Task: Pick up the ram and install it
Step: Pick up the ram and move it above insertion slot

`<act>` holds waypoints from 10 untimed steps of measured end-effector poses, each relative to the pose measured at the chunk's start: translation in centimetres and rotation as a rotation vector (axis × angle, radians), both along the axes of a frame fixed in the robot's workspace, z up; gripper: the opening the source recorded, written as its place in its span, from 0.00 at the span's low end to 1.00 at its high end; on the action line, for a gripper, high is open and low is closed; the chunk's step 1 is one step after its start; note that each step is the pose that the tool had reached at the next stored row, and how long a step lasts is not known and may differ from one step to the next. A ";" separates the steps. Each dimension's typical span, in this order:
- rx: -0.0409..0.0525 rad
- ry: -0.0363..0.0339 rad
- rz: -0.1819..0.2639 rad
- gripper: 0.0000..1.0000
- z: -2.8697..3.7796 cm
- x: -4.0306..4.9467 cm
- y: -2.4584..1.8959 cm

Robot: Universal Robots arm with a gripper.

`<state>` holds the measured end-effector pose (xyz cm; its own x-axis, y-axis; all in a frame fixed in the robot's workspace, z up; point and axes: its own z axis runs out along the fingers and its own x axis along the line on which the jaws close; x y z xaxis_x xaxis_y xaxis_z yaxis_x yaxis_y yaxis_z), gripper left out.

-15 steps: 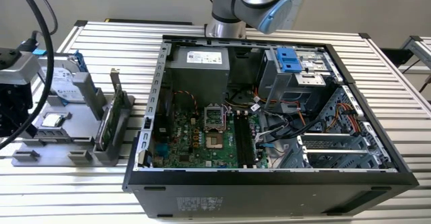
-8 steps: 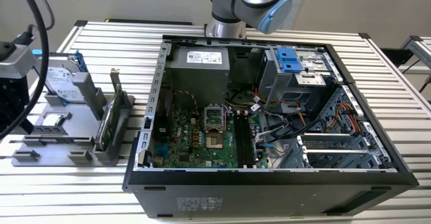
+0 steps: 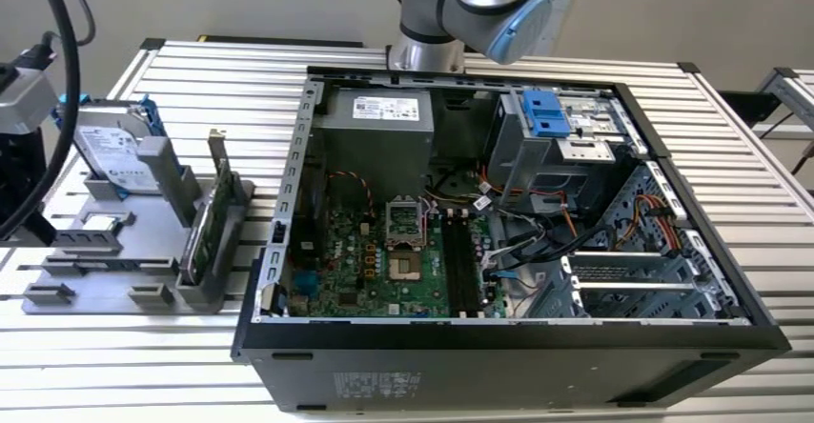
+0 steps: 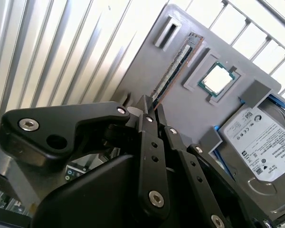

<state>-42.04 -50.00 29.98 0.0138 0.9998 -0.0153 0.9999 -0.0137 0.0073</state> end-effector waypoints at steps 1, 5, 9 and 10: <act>-0.0001 0.0001 0.000 0.00 0.16 0.00 0.00; 0.0000 0.0000 0.000 0.00 0.73 0.01 -0.01; 0.0000 0.0000 0.000 0.00 1.33 0.00 0.00; 0.0000 0.0001 0.000 0.00 1.48 0.00 0.00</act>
<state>-42.03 -50.00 31.46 0.0138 0.9998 -0.0153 0.9999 -0.0137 0.0072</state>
